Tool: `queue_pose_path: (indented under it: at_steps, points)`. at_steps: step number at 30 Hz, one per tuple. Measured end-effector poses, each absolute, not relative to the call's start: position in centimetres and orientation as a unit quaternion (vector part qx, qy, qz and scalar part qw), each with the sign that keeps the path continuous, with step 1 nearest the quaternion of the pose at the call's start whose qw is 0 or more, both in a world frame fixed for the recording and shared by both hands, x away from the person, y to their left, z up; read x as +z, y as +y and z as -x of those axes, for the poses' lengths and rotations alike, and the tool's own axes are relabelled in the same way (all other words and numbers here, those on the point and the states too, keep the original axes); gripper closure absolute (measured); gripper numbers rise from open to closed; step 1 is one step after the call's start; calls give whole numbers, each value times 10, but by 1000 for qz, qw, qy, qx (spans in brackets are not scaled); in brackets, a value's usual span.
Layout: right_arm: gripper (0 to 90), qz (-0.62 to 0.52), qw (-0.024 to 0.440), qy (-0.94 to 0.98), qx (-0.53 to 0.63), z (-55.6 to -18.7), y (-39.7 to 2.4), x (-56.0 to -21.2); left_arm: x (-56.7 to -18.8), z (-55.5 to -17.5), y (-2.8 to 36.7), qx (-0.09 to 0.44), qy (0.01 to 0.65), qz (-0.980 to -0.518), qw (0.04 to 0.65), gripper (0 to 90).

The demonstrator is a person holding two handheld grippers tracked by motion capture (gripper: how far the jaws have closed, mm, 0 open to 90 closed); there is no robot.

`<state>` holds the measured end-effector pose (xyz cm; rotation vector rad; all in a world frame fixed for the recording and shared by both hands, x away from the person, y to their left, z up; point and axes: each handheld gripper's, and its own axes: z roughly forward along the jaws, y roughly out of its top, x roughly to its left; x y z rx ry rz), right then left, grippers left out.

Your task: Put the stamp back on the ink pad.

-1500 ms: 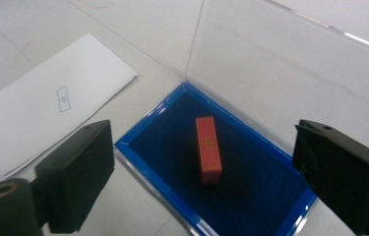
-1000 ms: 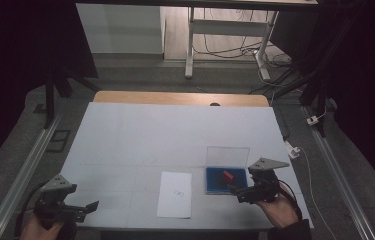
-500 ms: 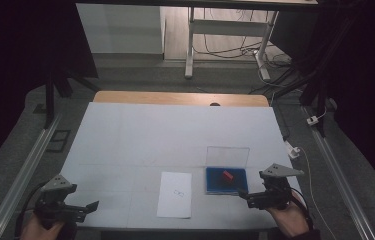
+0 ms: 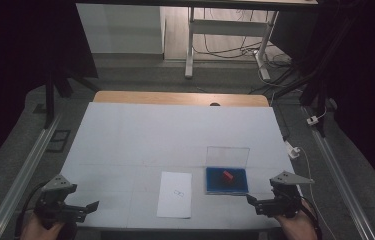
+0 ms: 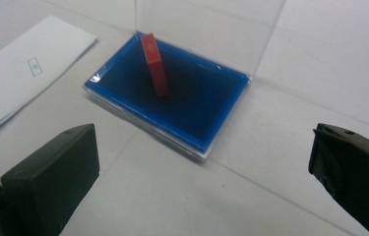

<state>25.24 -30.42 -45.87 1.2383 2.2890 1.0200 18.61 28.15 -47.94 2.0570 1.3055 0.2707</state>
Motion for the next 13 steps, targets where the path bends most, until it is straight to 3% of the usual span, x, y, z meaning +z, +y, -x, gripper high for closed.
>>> queue_pose_path:
  at_steps: [13]
  points:
    - [0, -462, 179, 797, 346, -245, -314, -460, -479, -187, 281, 101, 502, -791, 336, 10]
